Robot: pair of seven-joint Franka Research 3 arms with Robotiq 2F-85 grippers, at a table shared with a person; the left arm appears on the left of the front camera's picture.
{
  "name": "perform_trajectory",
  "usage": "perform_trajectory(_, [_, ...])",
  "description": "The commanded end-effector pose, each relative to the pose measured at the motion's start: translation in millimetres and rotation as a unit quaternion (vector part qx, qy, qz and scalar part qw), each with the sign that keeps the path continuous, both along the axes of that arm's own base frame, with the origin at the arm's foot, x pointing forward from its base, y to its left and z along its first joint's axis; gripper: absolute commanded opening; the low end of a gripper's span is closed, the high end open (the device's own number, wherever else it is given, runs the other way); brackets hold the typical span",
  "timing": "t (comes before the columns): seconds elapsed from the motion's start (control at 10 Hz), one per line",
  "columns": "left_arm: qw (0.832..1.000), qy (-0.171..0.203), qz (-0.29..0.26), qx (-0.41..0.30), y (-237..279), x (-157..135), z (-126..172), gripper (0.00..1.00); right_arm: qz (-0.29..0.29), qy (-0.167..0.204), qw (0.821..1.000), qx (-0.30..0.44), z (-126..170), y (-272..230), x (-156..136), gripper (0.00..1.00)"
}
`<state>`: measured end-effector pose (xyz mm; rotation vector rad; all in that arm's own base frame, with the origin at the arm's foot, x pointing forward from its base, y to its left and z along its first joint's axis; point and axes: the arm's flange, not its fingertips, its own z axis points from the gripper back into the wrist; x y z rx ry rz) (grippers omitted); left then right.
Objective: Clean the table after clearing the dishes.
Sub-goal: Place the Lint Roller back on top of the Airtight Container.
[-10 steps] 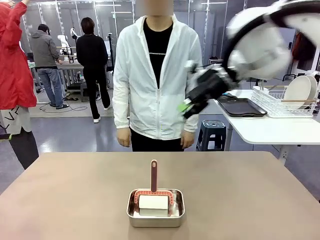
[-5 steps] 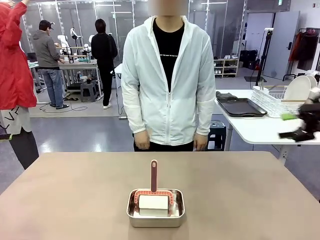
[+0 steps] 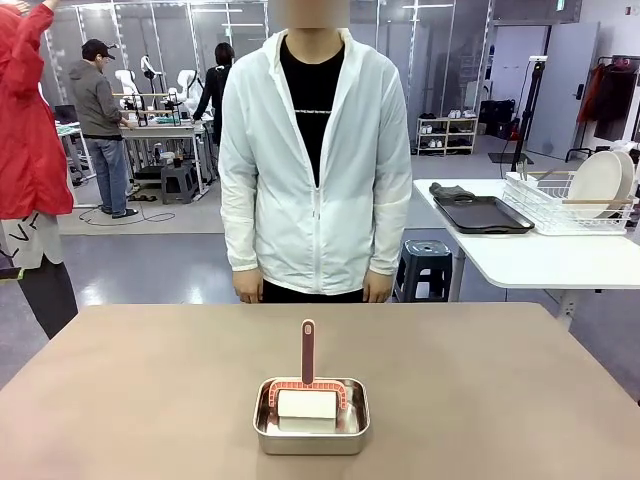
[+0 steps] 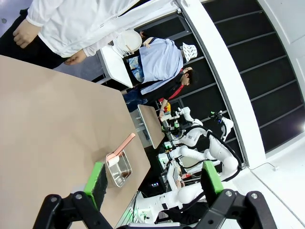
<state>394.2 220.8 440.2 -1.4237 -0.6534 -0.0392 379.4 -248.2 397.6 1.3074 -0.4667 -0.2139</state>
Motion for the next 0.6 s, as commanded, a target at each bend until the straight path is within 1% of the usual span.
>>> perform_trajectory(0.0, [1.000,0.000,0.001,0.000,0,-4,2,1.00,-0.042,0.014,0.999,0.014,-32,8,-13,1.00])
perform_trajectory(0.1, [1.000,0.000,0.001,0.000,0,-4,2,1.00,-0.058,0.020,0.998,0.005,-40,10,-12,1.00])
perform_trajectory(0.2, [1.000,0.000,0.001,0.000,0,-4,2,1.00,-0.019,0.017,1.000,0.011,-23,-2,-13,1.00])
perform_trajectory(0.5, [1.000,0.000,0.001,0.000,0,-4,2,1.00,-0.019,0.017,1.000,0.011,-23,-2,-13,1.00])
